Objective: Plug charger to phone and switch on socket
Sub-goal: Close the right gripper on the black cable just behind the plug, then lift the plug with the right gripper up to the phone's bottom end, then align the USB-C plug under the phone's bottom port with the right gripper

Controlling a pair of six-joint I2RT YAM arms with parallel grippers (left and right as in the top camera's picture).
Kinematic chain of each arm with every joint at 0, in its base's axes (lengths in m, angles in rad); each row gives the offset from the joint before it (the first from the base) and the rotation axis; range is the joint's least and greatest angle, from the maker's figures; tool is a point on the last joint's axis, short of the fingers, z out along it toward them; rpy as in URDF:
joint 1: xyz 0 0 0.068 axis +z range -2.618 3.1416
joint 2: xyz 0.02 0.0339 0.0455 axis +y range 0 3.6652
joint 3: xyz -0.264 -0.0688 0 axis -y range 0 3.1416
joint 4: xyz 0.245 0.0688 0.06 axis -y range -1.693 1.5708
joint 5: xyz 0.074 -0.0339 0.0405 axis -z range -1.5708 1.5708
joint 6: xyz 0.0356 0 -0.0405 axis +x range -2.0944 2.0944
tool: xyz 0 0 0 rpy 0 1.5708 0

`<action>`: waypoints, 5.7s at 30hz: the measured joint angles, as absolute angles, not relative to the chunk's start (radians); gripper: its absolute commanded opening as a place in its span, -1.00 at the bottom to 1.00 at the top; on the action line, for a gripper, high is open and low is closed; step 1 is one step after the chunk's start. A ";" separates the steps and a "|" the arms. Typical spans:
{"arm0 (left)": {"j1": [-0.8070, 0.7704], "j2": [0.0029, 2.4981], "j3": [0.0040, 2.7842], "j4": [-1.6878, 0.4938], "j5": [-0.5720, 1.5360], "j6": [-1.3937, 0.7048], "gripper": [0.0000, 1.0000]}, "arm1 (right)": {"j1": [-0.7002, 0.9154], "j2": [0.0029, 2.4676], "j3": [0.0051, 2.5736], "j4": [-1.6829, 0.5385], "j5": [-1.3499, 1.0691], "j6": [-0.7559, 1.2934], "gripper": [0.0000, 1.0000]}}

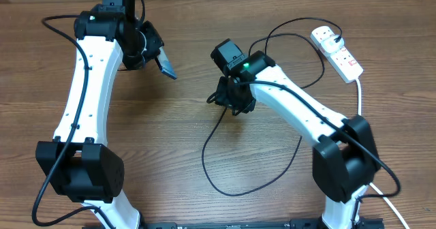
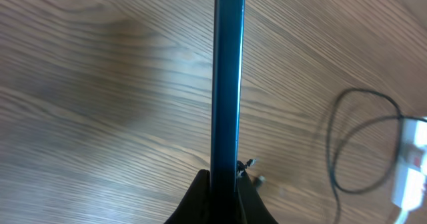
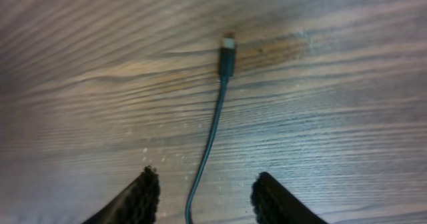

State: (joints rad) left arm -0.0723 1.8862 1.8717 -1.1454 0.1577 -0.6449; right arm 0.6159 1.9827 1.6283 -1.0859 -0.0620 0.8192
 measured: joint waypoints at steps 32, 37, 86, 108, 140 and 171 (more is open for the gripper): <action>-0.072 1.886 1.872 -1.161 0.092 -0.649 -0.92 | 0.616 2.192 1.628 -0.936 0.041 0.887 -0.37; -0.072 1.886 1.872 -1.161 0.092 -0.651 -0.91 | 0.616 2.198 1.631 -0.941 0.042 0.887 -0.53; -0.040 1.886 1.871 -0.819 0.780 -0.540 -0.92 | 0.616 1.777 1.657 -0.953 -0.208 0.585 -0.93; -0.007 1.887 1.871 -0.624 1.352 -0.598 -0.92 | 0.616 1.600 1.676 -0.872 -0.416 0.493 -0.93; -0.059 1.887 1.871 -0.688 1.259 -0.522 -0.92 | 0.637 1.600 1.676 -0.893 -0.283 0.546 -0.93; -0.059 1.887 1.871 -0.688 1.255 -0.519 -0.92 | 0.637 1.600 1.676 -0.882 -0.280 0.549 -0.93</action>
